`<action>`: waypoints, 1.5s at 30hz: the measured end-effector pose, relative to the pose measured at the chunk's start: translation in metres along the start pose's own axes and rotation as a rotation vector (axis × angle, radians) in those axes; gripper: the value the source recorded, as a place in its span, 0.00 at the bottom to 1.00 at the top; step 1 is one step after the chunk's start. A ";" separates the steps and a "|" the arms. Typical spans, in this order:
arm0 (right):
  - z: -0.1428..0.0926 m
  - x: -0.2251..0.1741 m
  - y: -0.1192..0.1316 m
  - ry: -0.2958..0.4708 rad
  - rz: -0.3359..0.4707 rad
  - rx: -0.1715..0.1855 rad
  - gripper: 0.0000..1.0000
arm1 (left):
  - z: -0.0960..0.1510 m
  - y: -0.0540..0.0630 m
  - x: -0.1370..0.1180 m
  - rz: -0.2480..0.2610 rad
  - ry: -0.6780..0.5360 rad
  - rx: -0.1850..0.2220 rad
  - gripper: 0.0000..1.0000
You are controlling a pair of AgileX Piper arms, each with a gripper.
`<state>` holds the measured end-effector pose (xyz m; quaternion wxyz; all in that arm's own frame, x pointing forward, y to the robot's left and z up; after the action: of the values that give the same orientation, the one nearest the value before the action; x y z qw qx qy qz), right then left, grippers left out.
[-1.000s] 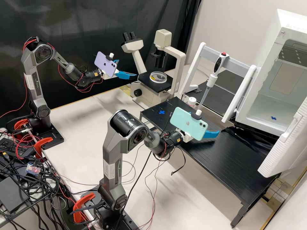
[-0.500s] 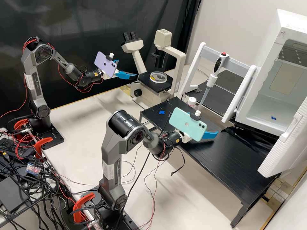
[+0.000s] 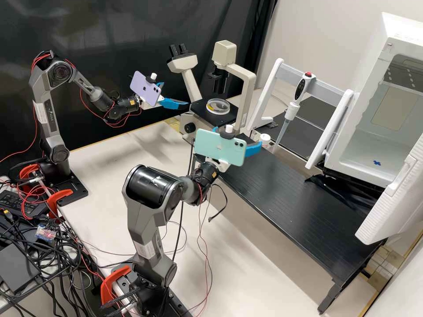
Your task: Move the petri dish to the bench
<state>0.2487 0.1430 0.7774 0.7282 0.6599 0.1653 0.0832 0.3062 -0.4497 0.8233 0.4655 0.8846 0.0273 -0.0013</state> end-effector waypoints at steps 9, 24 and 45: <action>-0.045 0.036 -0.022 0.060 -0.035 -0.033 1.00 | 0.000 0.000 0.000 0.000 0.000 0.000 1.00; -0.095 0.108 -0.072 0.046 -0.152 -0.014 1.00 | 0.000 0.000 0.000 0.000 0.000 0.000 1.00; -0.102 0.209 -0.111 -0.096 -0.195 0.042 1.00 | 0.000 0.000 0.000 0.000 0.000 0.000 1.00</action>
<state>0.3971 0.2968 0.6324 0.7261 0.6588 0.1955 -0.0232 0.3062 -0.4497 0.8233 0.4655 0.8846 0.0273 -0.0013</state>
